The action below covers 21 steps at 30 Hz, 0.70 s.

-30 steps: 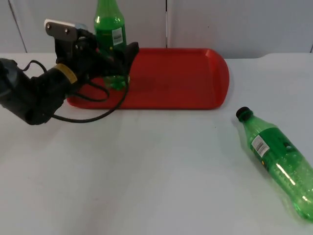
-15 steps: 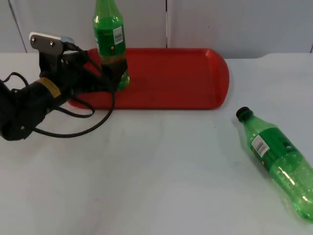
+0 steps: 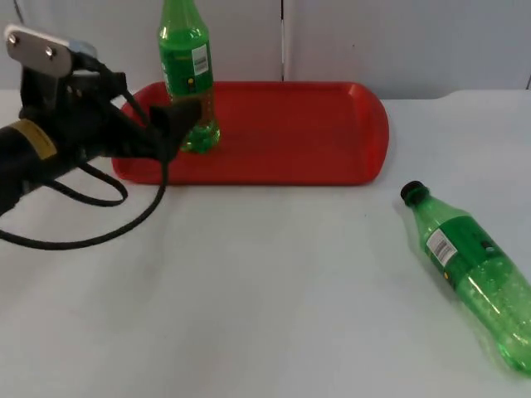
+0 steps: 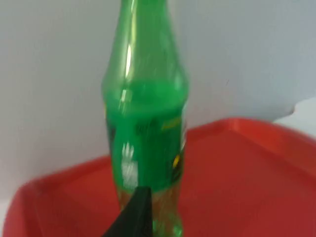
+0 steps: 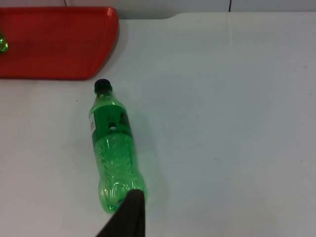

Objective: Place the bottle upright on the tray.

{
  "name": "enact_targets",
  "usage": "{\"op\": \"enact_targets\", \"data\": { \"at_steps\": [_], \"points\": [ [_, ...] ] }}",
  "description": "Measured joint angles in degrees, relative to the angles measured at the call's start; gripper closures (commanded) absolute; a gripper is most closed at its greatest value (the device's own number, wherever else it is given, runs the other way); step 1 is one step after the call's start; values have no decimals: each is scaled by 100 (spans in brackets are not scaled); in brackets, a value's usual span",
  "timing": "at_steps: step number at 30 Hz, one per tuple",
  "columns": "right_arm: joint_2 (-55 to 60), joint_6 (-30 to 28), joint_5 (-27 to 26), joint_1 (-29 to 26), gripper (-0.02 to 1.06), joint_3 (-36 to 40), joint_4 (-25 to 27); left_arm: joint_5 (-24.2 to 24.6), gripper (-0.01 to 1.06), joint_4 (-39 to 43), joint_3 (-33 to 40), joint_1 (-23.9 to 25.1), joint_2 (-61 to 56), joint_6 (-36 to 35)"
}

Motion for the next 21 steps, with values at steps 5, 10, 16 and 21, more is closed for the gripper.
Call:
{"op": "enact_targets", "data": {
  "at_steps": [5,10,16,21],
  "points": [
    [0,0,0,0,-1,0,0,323,0,196,448,0,-1020,15],
    [0,0,0,0,-1,0,0,2160,0,483,511,0,-2331,-367],
    [0,0,0,0,-1,0,0,3653,0,440,518,0,-3547,-772],
    [0,0,0,0,-1,0,0,4567,0,420,518,0,-4489,-1247]
  ]
}}
